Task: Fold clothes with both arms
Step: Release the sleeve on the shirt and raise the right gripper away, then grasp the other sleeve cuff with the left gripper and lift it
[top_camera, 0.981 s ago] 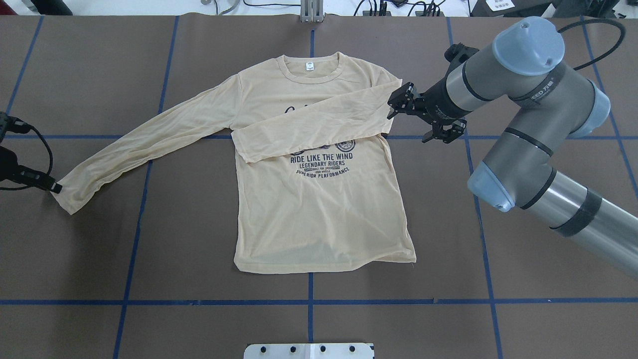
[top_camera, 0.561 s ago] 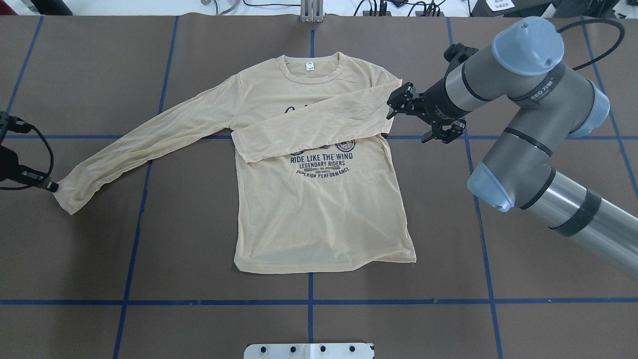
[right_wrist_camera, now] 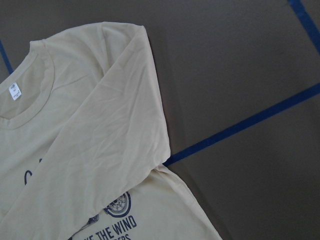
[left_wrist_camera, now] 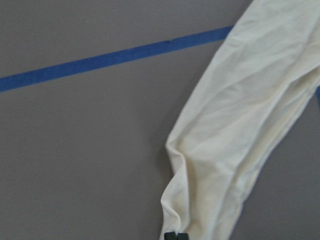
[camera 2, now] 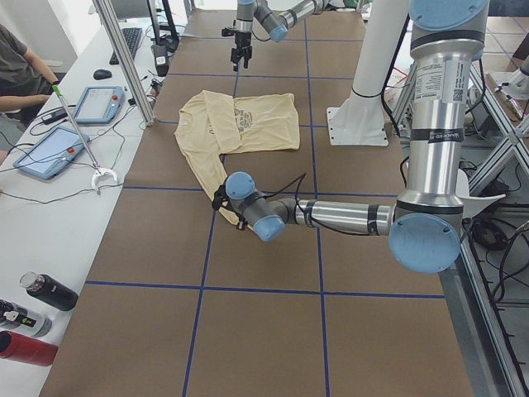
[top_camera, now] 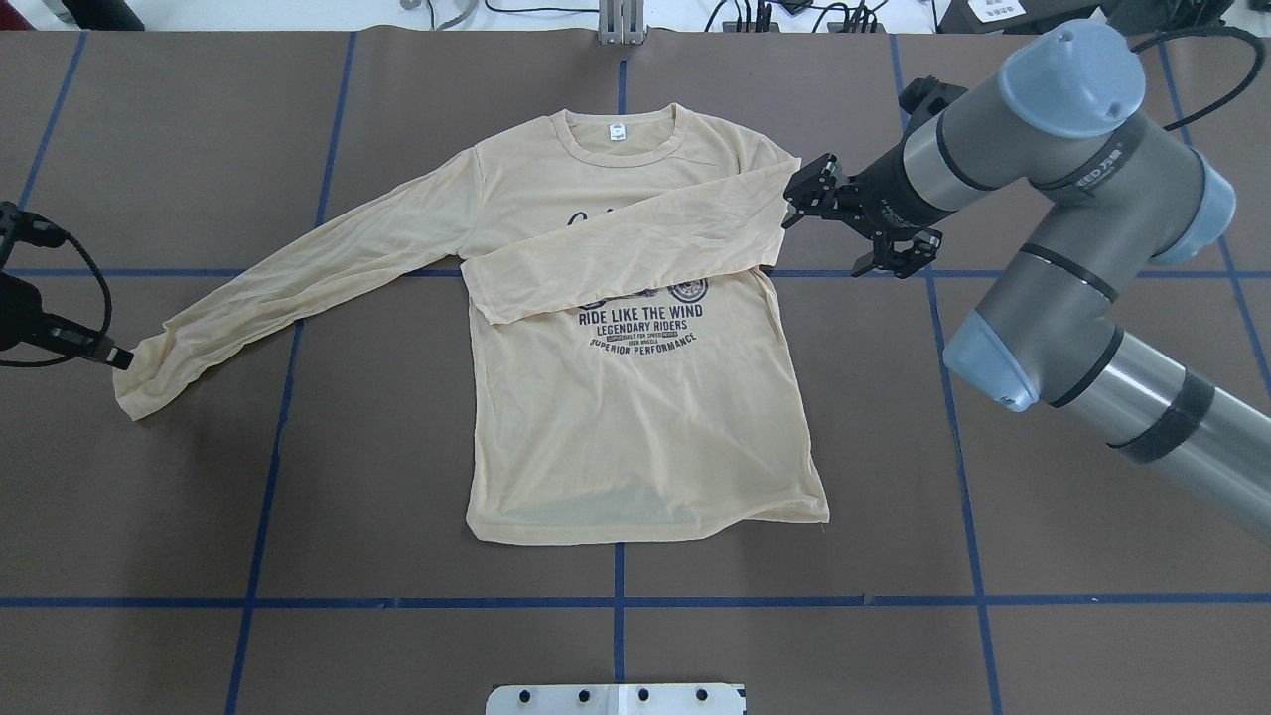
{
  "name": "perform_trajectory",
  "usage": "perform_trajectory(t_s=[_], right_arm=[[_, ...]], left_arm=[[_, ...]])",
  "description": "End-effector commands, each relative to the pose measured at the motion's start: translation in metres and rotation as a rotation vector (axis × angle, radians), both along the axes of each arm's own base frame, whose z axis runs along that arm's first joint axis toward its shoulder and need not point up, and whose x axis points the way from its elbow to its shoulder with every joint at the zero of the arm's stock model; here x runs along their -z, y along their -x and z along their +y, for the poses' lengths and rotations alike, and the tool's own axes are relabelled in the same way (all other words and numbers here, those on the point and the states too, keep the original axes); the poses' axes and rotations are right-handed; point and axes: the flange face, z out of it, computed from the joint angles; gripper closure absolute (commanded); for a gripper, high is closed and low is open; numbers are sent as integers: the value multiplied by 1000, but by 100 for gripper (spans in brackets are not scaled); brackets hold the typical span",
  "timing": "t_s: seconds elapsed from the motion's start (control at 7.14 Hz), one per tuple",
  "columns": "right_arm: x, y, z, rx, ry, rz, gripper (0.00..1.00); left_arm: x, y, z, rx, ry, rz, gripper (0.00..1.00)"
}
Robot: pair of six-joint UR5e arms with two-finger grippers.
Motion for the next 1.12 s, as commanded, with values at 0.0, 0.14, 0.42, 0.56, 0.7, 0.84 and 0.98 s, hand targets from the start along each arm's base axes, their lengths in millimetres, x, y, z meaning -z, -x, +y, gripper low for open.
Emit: perform_trajectory(t_s=[0.0,0.14,0.42,0.56,0.7,0.84,0.98], right_arm=[[-39,-61,-15,-6,48,-2,1],[-68,-79,-12,27,7,26,1],[-94,-99,-16,25,0,55,1],[-104,-108,-16,16,6,63,1],[-117,-120,-14,11,4,75,1],[-123,-131,-15,8,-6,85,1],[-128,-132,-14,5,-2,91,1]], left_arm=[[110,-25,-35,87,73,117,100],[172,-56,-62,111,137,150,100],[259,-108,-97,147,225,185,100],[297,-148,-104,157,255,202,100],[322,-165,-104,176,242,222,100],[349,-178,-101,164,234,245,100],[376,-192,-113,206,232,259,100]])
